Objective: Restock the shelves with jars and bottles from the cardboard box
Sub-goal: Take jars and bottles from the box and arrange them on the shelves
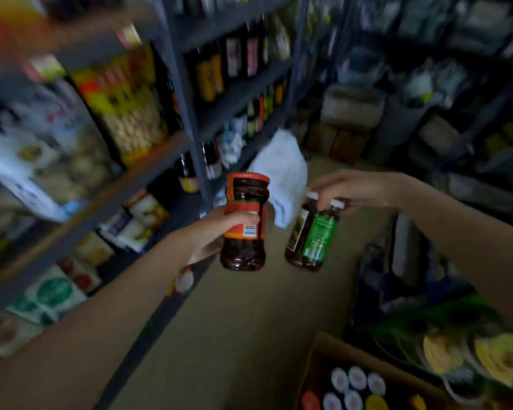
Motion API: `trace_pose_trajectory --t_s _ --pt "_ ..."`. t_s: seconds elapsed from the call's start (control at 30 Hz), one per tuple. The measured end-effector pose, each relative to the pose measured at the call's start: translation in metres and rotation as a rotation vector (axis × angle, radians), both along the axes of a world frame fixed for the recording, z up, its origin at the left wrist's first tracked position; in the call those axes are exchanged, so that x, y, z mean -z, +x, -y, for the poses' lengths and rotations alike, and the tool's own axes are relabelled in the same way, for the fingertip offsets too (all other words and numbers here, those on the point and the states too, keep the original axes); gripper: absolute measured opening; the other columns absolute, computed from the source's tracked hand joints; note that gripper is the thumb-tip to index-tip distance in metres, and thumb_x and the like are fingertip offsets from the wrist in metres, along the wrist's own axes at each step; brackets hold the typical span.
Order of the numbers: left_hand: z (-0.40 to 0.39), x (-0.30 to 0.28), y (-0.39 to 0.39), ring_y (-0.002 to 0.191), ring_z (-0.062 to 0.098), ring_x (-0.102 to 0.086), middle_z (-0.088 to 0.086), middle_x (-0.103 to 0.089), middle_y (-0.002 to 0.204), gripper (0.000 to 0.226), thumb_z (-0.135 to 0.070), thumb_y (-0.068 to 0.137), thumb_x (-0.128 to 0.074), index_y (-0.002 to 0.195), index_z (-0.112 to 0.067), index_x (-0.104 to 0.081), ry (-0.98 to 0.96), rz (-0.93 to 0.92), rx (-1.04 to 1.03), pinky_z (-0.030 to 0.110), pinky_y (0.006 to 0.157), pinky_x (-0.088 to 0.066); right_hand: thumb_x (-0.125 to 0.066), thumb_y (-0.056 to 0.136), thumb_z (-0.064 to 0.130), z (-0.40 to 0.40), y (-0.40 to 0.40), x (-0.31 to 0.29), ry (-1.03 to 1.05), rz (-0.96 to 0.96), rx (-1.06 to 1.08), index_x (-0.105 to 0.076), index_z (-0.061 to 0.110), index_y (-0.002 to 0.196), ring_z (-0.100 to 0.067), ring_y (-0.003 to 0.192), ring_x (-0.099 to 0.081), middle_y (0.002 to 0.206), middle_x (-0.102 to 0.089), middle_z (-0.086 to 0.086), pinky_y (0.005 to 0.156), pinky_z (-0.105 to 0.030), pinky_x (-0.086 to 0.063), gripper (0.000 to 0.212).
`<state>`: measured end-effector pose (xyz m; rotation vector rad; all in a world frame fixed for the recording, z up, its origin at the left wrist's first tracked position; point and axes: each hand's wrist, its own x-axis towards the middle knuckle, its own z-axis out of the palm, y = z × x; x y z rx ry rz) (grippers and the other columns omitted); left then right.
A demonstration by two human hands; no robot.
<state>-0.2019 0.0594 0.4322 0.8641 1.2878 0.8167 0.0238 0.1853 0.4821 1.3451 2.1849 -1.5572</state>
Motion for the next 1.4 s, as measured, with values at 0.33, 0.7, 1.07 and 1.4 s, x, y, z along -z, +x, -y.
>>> trace_pose_trajectory --t_s 0.33,0.7,1.07,1.4 --pt "-0.075 -0.180 -0.071 0.082 0.019 -0.064 -0.001 -0.069 0.081 0.027 -0.012 0.071 -0.076 0.091 -0.019 -0.060 0.492 -0.182 -0.306 0.027 0.077 -0.052 -0.061 0.068 0.033 -0.070 -0.081 -0.229 0.484 -0.061 -0.132 -0.063 0.018 0.104 -0.014 0.076 -0.049 0.097 -0.056 -0.008 0.057 -0.024 -0.036 0.039" --pt "-0.268 -0.274 -0.065 0.059 -0.009 -0.059 -0.010 -0.063 0.067 0.036 0.001 0.068 -0.078 0.086 -0.021 -0.055 0.946 -0.351 -0.361 0.005 0.059 -0.044 -0.065 0.081 0.021 -0.255 -0.122 -0.323 0.809 -0.458 0.147 -0.068 0.023 0.092 -0.013 0.071 -0.044 0.086 -0.053 0.002 0.058 -0.024 -0.031 0.012" --pt "-0.440 -0.346 -0.124 0.078 0.014 -0.063 -0.002 -0.066 0.083 0.033 -0.010 0.069 -0.078 0.088 -0.025 -0.056 0.979 -0.381 -0.705 0.026 0.074 -0.051 -0.076 0.075 0.027 -0.449 -0.207 -0.396 0.925 -0.907 0.232 -0.056 0.015 0.092 -0.006 0.071 -0.053 0.078 -0.058 0.001 0.049 -0.009 -0.039 0.028" --pt "-0.514 -0.339 -0.178 0.068 0.009 -0.061 0.000 -0.065 0.080 0.031 -0.004 0.071 -0.076 0.090 -0.018 -0.057 0.878 -0.448 -0.846 0.011 0.053 -0.049 -0.078 0.072 0.023 -0.540 -0.314 -0.337 0.833 -0.914 -0.023 -0.055 0.019 0.084 -0.011 0.086 -0.060 0.087 -0.062 0.003 0.073 -0.027 -0.049 0.027"
